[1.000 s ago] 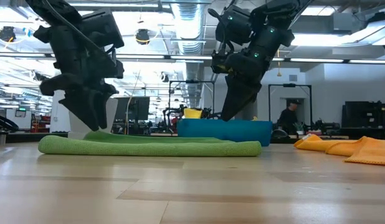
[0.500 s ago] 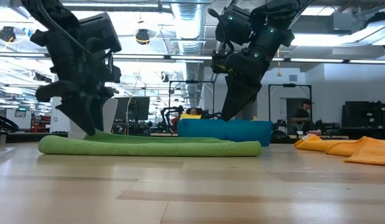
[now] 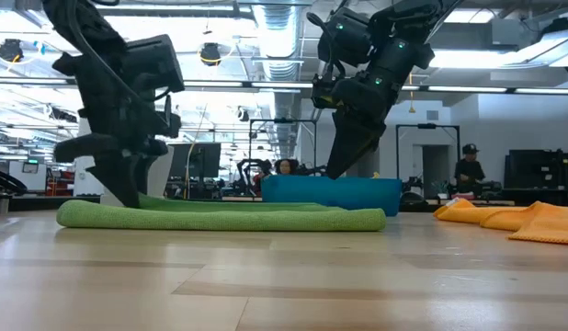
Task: Fold microfiber towels
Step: Fold the green microfiber cloth
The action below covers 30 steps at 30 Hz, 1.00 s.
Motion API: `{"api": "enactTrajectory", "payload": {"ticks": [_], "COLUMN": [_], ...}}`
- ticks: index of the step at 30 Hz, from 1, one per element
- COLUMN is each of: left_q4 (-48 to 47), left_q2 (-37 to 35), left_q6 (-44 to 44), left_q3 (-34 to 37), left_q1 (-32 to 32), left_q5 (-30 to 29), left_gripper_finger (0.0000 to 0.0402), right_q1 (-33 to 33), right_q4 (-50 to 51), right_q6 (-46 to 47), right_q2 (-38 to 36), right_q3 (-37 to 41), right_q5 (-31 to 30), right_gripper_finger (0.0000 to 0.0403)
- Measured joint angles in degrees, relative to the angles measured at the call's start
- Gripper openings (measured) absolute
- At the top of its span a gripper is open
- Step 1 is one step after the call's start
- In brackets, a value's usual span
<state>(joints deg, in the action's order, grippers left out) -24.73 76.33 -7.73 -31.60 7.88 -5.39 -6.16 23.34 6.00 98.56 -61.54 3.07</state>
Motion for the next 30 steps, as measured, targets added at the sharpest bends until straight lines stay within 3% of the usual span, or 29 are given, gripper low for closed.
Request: {"api": "enactTrajectory", "payload": {"ticks": [14, 20, 30], "left_q4": [-1.54, -1.69, -2.88], "left_q2": [1.60, 1.60, 1.19], "left_q6": [0.70, 3.24, 7.41], "left_q3": [-4.45, -5.10, -5.12], "left_q1": [0.02, 0.15, 0.25], "left_q5": [-2.72, -3.08, -9.07], "left_gripper_finger": [0.0005, 0.0001, 0.0000], "right_q1": [0.01, -0.01, -0.09], "right_q4": [0.19, 0.21, 0.49], "right_q6": [0.00, 0.02, 0.02], "right_q2": [0.00, 0.00, 0.00], "right_q3": [0.00, 0.00, 0.00], "right_q5": [-0.02, -0.04, -0.91], "right_gripper_finger": [0.0166, 0.0164, 0.0162]}}
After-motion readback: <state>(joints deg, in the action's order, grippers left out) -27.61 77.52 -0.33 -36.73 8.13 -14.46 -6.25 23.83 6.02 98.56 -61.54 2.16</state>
